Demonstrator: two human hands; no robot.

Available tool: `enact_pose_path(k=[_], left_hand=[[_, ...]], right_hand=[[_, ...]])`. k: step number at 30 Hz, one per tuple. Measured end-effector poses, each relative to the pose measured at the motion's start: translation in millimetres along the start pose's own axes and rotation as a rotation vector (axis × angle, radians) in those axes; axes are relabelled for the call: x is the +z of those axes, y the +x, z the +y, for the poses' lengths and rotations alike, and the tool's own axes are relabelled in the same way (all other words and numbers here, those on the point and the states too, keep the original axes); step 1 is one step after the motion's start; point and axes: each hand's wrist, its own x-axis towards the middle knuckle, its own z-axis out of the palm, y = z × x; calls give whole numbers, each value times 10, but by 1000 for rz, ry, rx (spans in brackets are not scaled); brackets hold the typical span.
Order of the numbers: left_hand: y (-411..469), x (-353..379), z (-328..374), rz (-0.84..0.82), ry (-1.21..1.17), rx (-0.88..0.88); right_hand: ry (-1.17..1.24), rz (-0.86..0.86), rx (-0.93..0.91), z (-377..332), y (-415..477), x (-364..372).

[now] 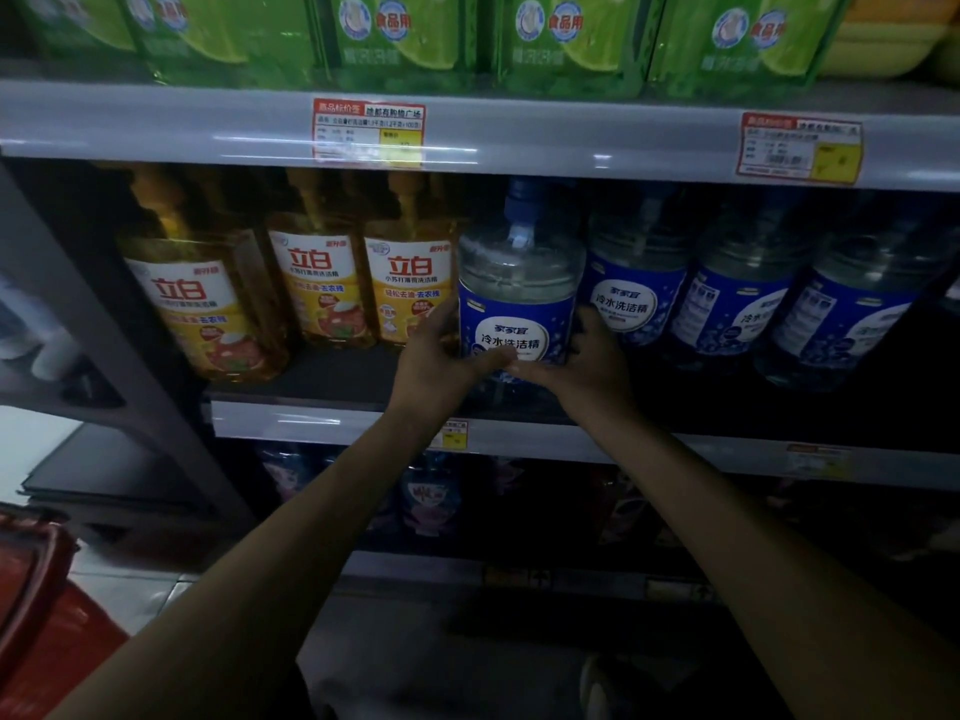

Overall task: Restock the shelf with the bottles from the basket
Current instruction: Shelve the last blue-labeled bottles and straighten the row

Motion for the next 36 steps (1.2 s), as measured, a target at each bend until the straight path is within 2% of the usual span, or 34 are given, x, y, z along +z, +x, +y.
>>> enact_pose_path(k=[7, 14, 23, 29, 36], left_hand=[[-18, -69, -153, -20, 116, -55], [-44, -69, -191, 30, 97, -61], [-97, -48, -156, -6, 138, -33], [-163, 1, -66, 2, 160, -57], [-387, -118, 71, -63, 300, -64]], right_hand=[[-29, -33, 30, 54, -30, -15], [-23, -48, 19, 73, -39, -14], [-68, -11, 12, 59, -78, 28], [-71, -53, 37, -17, -131, -30], [-250, -117, 69, -130, -284, -289]])
